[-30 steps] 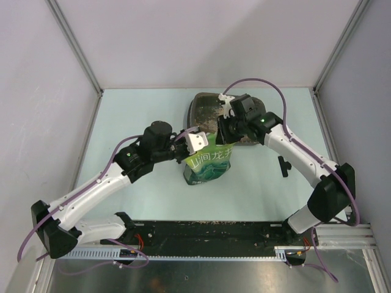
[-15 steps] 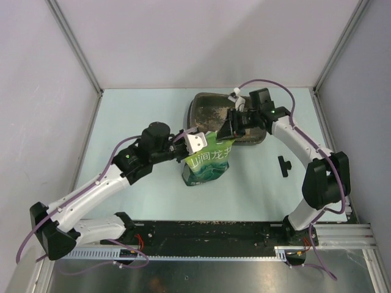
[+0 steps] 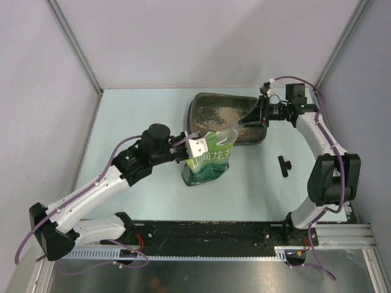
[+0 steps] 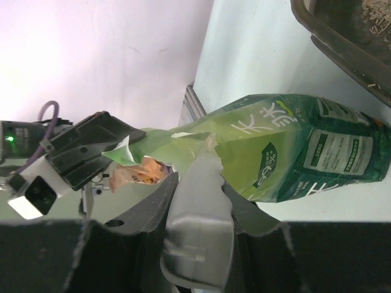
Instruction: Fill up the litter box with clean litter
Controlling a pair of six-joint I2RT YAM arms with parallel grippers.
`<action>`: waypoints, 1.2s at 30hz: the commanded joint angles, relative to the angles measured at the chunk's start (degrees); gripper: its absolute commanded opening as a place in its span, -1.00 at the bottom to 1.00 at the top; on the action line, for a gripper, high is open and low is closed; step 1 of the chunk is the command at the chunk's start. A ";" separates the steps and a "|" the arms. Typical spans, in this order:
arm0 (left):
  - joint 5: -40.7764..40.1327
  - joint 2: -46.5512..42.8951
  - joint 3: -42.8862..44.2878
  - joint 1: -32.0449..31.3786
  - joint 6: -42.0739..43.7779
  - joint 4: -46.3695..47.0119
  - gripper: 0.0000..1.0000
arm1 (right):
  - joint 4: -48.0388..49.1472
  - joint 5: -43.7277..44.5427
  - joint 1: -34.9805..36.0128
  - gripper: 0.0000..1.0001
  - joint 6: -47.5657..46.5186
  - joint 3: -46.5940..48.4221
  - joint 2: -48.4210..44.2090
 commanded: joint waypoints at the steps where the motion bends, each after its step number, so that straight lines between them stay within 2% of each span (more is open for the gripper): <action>1: -1.25 -3.04 0.68 -0.12 2.25 4.15 -1.00 | -3.44 -6.71 -3.55 -1.00 0.19 -0.73 -2.59; 2: -1.08 -3.13 0.50 -0.12 2.08 4.15 -1.00 | -1.44 -4.70 -1.98 -1.00 2.36 -2.21 -2.41; 3: -0.90 -2.96 0.41 -0.21 2.16 4.15 -1.00 | 10.76 -4.77 -0.83 -1.00 6.56 -4.40 -2.06; 4: -0.99 -2.78 0.33 -0.12 2.25 4.06 -1.00 | 17.24 -5.29 0.22 -1.00 16.87 -6.69 -1.54; 6: -1.25 -2.34 0.59 -0.12 2.51 4.06 -1.00 | 24.47 -7.22 -0.11 -1.00 22.22 -7.33 0.05; 9: -1.08 -1.38 1.47 -0.12 2.69 3.97 -1.00 | 15.50 -10.48 -5.45 -1.00 17.51 -4.43 -1.35; 11: -0.20 -0.76 1.56 -0.12 3.13 3.97 -1.00 | 14.40 -10.75 -5.92 -1.00 16.01 -4.51 -0.49; 13: -0.11 -0.14 1.82 -0.12 3.91 4.06 -1.00 | 17.81 -10.40 -4.52 -1.00 17.40 -4.77 0.75; 14: -0.28 0.20 1.91 -0.21 4.27 3.98 -1.00 | 20.61 -10.83 -4.51 -1.00 23.07 -4.78 1.10; 16: -0.55 0.38 2.08 -0.12 5.49 3.97 -1.00 | 33.25 -13.72 -6.69 -1.00 30.92 -4.43 0.49; 19: -0.11 1.17 2.79 -0.21 6.29 3.97 -1.00 | 25.93 -12.69 -9.61 -1.00 25.33 -2.84 -0.74; 21: 0.59 2.57 3.49 -0.21 6.64 3.97 -1.00 | 19.54 -11.37 -7.95 -1.00 19.38 -2.93 0.83; 23: 0.68 3.54 4.28 -0.12 6.56 3.97 -1.00 | 19.24 -13.03 -6.10 -1.00 17.59 -3.19 2.59; 26: 0.42 5.57 6.21 -0.12 6.47 3.97 -1.00 | 16.18 -15.32 -10.82 -1.00 16.63 -3.19 0.93; 29: 0.77 6.45 6.74 -0.12 7.35 4.06 -1.00 | 10.64 -14.53 -12.86 -1.00 11.53 -3.19 2.06; 32: 0.34 7.59 7.36 -0.12 7.44 4.06 -1.00 | 11.05 -14.17 -11.99 -1.00 9.50 -3.19 4.17; 36: -1.16 7.77 7.89 -0.04 7.61 4.06 -1.00 | 15.36 -16.11 -13.47 -1.00 13.36 -3.19 4.62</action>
